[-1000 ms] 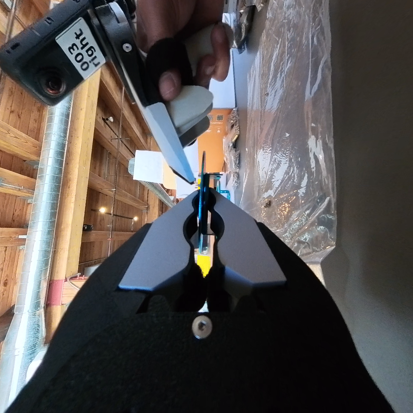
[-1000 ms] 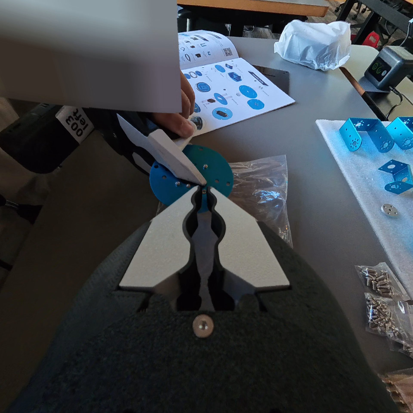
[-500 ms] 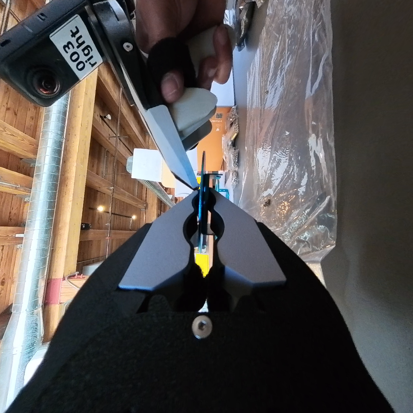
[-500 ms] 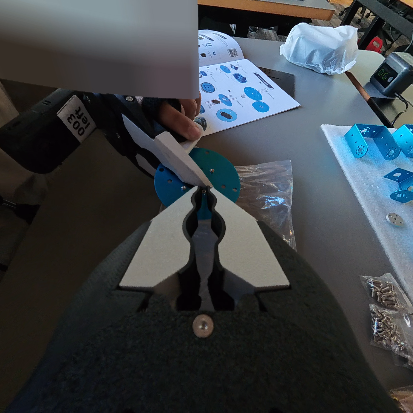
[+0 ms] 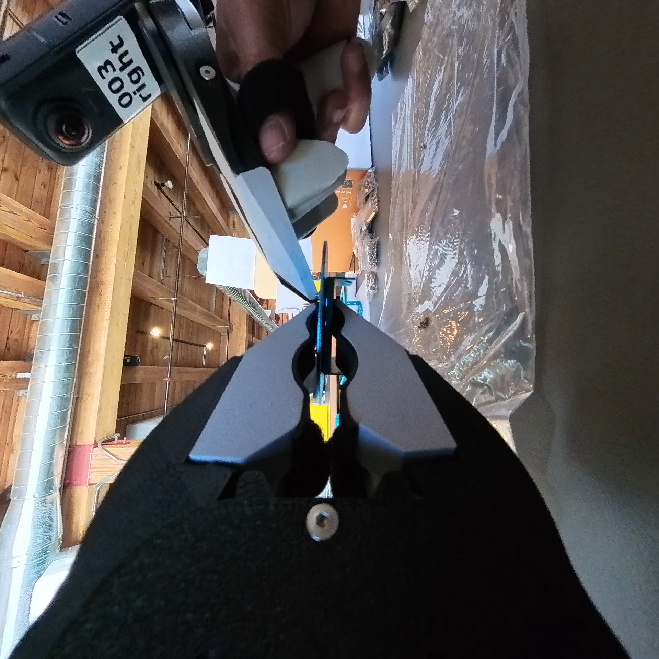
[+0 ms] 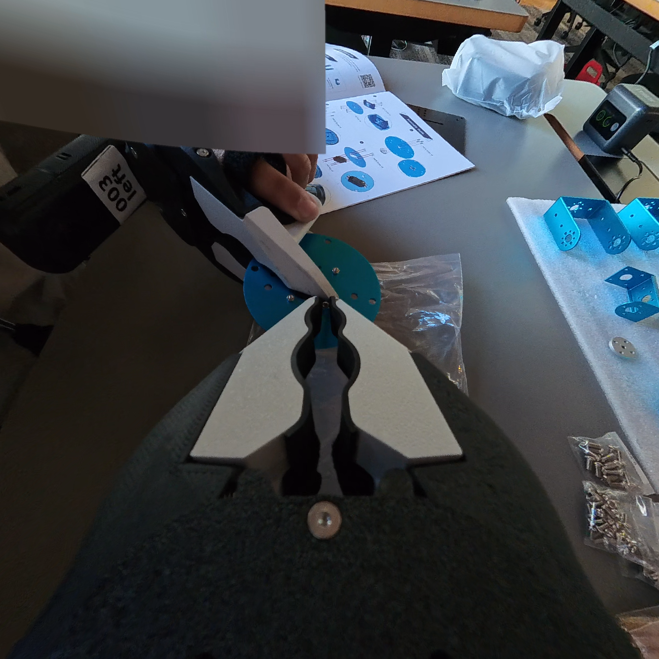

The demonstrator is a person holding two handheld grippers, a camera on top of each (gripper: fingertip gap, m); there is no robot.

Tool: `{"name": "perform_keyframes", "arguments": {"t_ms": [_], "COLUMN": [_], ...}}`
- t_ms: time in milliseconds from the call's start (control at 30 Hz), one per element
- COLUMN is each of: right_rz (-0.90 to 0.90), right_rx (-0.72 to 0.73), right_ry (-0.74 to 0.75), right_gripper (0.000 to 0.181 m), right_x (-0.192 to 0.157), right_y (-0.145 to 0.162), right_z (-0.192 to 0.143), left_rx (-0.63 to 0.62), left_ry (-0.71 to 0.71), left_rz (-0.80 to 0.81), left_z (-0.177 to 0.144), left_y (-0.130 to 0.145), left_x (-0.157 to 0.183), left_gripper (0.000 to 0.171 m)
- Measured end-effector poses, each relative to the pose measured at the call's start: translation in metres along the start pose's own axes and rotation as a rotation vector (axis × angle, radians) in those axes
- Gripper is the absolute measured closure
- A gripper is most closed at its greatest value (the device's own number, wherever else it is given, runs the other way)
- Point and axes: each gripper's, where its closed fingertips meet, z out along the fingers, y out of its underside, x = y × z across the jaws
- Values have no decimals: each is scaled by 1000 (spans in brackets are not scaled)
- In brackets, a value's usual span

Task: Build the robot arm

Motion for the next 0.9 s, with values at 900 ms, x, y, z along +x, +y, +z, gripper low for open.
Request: {"name": "perform_keyframes", "arguments": {"t_ms": [900], "right_rz": [27], "right_rx": [16], "right_ry": [-6], "right_gripper": [176], "right_x": [1], "right_y": [-2], "right_z": [0], "left_rx": [4], "left_ry": [-4], "left_rz": [-11], "left_z": [0], "left_y": [0], "left_x": [-1], "left_gripper": [170]}}
